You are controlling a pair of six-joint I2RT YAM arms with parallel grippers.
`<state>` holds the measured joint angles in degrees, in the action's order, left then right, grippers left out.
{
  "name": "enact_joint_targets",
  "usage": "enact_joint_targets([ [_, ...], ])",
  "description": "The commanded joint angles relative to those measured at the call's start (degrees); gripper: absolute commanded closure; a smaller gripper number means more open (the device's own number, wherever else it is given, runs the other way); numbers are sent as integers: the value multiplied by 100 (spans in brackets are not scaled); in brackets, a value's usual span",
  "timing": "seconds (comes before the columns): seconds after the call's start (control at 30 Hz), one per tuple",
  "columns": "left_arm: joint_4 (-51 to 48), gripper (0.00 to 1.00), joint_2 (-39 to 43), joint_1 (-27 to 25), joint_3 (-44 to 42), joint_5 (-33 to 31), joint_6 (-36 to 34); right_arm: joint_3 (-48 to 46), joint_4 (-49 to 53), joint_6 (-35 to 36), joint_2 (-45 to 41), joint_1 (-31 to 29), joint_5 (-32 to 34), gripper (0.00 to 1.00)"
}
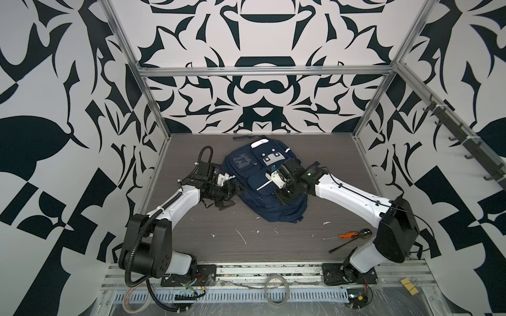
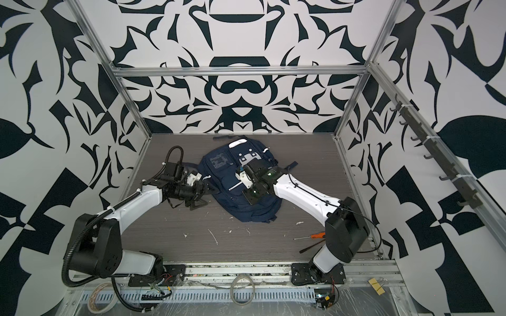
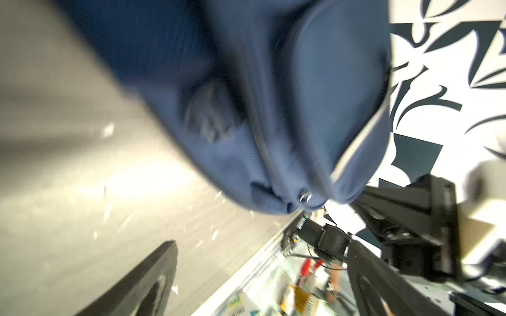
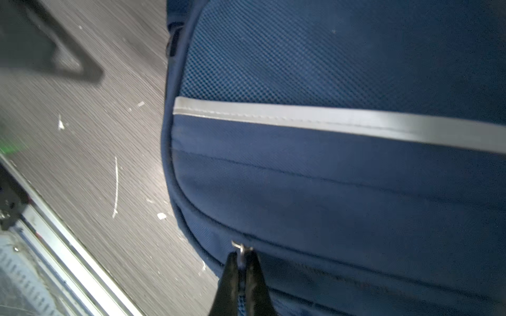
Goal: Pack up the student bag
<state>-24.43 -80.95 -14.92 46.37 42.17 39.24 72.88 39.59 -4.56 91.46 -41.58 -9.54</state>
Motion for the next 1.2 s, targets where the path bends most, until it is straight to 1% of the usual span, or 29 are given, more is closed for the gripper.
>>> enact_joint_targets([
  [0.0, 443, 1, 5, -96, -348, 323, 549, 554, -514, -107, 151, -91, -261, 100],
  [0.1, 1416, 1, -309, -117, -703, 659, 1041, 671, -784, -311, 322, -100, -479, 100],
  [0.13, 1726, 1, -430, -117, -814, 678, 1163, 699, -900, -406, 378, -111, -576, 100],
  [0.27, 3456, 1, -892, -117, -1246, 424, 1988, 870, -1174, -681, 624, -232, -775, 100],
  [0.33, 4127, 0, -1140, -118, -1233, 305, 2338, 925, -1208, -700, 677, -324, -762, 100],
  [0.37, 4372, 2, -1274, -126, -1175, 246, 2465, 927, -1200, -703, 689, -375, -743, 100],
  [0.47, 4744, 14, -1611, -134, -958, 212, 2624, 798, -1240, -771, 672, -463, -725, 100],
  [0.53, 4844, 28, -1772, -128, -856, 251, 2635, 685, -1276, -825, 621, -483, -703, 100],
  [0.57, 4888, 38, -1827, -126, -830, 275, 2640, 636, -1279, -828, 581, -497, -670, 100],
  [0.63, 4942, 54, -1848, -126, -816, 287, 2662, 560, -1255, -830, 503, -494, -576, 100],
  [0.7, 4847, 72, -1796, -96, -833, 199, 2604, 479, -1226, -808, 405, -499, -492, 100],
  [0.77, 4728, 98, -1754, -41, -840, 96, 2553, 422, -1108, -729, 332, -483, -381, 100],
  [0.8, 4719, 100, -1741, -1, -850, 62, 2550, 377, -1048, -676, 301, -484, -313, 100],
  [0.93, 4756, 100, -1734, 140, -767, 166, 2488, 39, -906, -592, 185, -358, -292, 100],
  [1.03, 4468, 100, -1636, 262, -696, 160, 2293, -92, -720, -480, 72, -236, -208, 100],
  [1.17, 4155, 100, -1617, 486, -701, 236, 2046, -173, -460, -432, -44, 150, -117, 100],
])
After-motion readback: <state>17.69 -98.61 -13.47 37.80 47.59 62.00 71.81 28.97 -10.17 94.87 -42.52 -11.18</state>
